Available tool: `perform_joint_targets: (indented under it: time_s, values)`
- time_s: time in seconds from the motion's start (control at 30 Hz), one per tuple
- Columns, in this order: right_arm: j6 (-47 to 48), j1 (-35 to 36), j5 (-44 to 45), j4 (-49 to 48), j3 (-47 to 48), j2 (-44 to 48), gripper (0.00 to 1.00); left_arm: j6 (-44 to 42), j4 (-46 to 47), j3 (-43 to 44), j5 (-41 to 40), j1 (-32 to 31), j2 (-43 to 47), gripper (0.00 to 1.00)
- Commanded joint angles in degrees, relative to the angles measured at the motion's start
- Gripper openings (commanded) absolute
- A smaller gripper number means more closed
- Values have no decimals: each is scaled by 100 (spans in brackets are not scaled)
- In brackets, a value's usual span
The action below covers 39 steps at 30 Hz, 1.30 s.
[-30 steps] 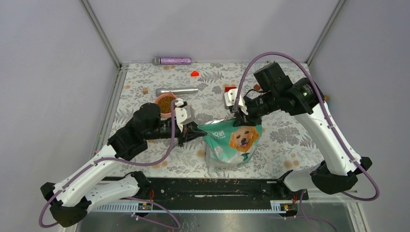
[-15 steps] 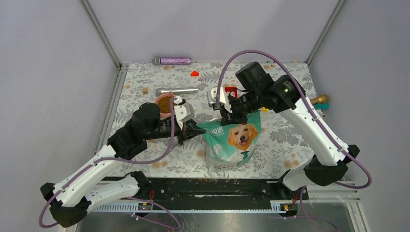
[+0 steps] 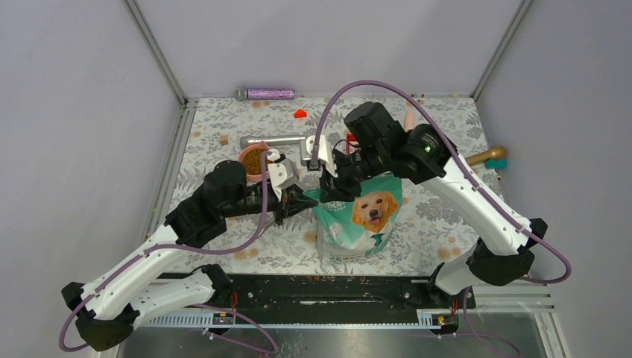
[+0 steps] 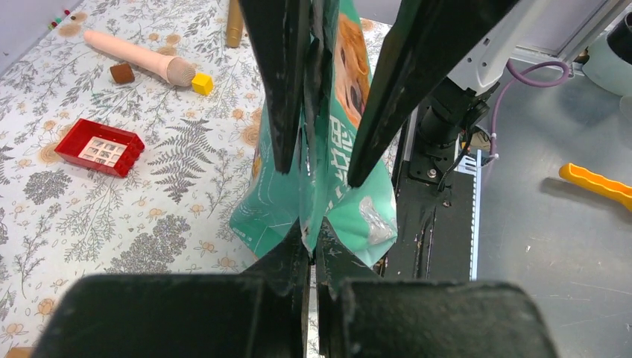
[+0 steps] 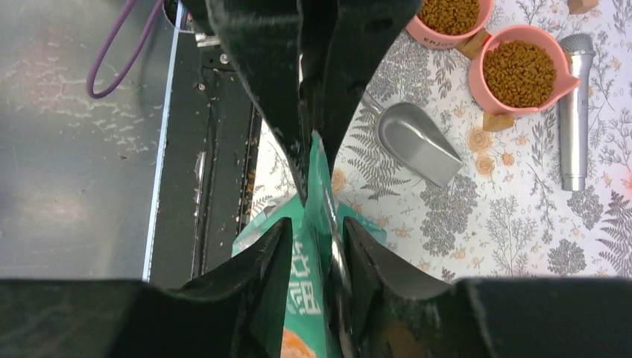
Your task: Serve the pet food
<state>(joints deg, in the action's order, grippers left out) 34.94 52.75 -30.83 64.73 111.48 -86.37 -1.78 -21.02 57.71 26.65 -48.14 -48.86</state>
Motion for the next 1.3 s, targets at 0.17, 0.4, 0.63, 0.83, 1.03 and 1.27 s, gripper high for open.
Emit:
perform_joint_targets:
  time_s: [0.17, 0.4, 0.63, 0.83, 1.03, 1.27]
  values:
    - [-480, 233, 404, -442, 66, -237, 0, 313, 775, 218, -186, -69, 83, 0]
    - [-1016, 266, 392, -573, 32, -136, 18, 731, 779, 235, -528, -96, 98, 0]
    - [-975, 444, 466, -769, -150, -262, 31, 925, 857, 245, -622, -160, 74, 0]
    - [-959, 465, 542, -549, -4, -355, 0, 951, 989, 187, -578, -178, 65, 0]
    - [-467, 464, 1188, 2, -63, -92, 31, 924, 950, 53, -747, -170, 229, 0]
    - [110, 455, 1747, 95, -368, 306, 12, 866, 924, 0, -785, -178, 359, 0]
